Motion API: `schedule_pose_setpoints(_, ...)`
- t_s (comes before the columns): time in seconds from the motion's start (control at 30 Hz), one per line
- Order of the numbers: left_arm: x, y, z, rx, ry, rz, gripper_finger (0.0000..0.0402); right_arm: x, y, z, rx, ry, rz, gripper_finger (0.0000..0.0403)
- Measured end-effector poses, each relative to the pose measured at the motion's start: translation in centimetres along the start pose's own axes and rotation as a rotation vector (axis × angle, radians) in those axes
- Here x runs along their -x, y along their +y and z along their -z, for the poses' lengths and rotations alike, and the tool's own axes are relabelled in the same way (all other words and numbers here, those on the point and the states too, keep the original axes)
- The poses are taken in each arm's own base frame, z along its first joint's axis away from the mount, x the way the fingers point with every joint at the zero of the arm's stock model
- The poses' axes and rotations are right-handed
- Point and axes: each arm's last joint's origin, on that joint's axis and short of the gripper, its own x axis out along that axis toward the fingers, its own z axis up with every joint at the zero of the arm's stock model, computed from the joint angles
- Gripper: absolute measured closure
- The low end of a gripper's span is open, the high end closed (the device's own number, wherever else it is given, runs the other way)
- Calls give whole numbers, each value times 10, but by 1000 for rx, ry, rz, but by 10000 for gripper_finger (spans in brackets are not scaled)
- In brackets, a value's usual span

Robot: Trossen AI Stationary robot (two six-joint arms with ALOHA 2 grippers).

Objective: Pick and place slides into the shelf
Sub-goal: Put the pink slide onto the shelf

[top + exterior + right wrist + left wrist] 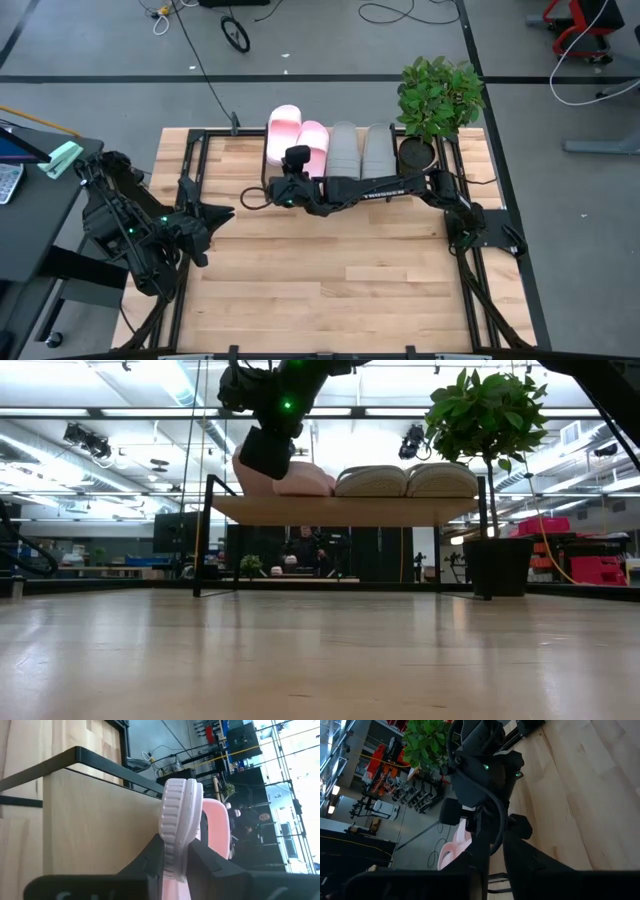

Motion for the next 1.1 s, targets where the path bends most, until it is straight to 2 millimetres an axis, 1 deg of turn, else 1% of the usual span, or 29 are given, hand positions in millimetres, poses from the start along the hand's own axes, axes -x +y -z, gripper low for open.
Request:
schedule_pose_setpoints(0.17,0,0,0,0,0,0,349,0,0,0,-5,-11,-11,348)
schedule_pose_setpoints(0.27,0,0,0,0,0,0,347,0,1,-1,-38,-29,-41,348)
schedule_pose_setpoints(0.47,0,0,0,0,0,0,340,-2,4,6,-53,9,-76,348)
schedule_pose_setpoints(0.77,0,0,0,0,0,1,348,-4,2,8,-20,43,-39,348)
schedule_pose_setpoints(0.93,0,0,0,0,0,1,344,-3,2,8,10,70,3,349)
schedule_pose_setpoints(1.1,0,0,0,1,0,2,340,-3,2,9,16,73,6,349)
